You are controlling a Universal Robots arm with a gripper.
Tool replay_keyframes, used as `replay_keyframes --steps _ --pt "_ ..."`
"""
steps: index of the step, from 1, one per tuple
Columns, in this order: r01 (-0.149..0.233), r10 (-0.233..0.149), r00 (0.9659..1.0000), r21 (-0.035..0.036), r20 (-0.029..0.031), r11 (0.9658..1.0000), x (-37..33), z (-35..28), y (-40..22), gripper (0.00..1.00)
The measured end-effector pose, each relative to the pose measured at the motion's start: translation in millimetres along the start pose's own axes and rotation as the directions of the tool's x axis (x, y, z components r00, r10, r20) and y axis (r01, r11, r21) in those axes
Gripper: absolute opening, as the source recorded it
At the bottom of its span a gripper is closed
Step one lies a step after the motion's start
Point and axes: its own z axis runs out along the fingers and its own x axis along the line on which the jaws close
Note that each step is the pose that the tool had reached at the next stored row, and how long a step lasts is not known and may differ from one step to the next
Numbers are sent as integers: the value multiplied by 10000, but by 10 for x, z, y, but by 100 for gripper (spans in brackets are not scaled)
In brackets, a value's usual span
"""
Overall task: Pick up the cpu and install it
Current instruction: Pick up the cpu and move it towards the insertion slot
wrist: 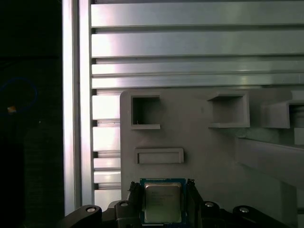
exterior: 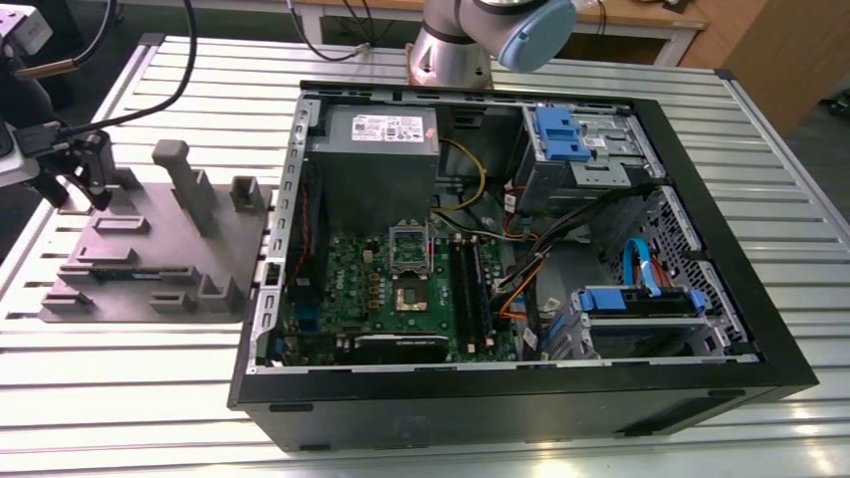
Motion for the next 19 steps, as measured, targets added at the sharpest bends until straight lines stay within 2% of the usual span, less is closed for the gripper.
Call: replay_keyframes --steps 5,7,19 --pt "0 0 10000 1 -1 10000 0 -10 0 47" --pt "0 0 10000 0 0 10000 0 -35 1 47" --pt "0 0 10000 0 0 10000 -1 -58 2 47"
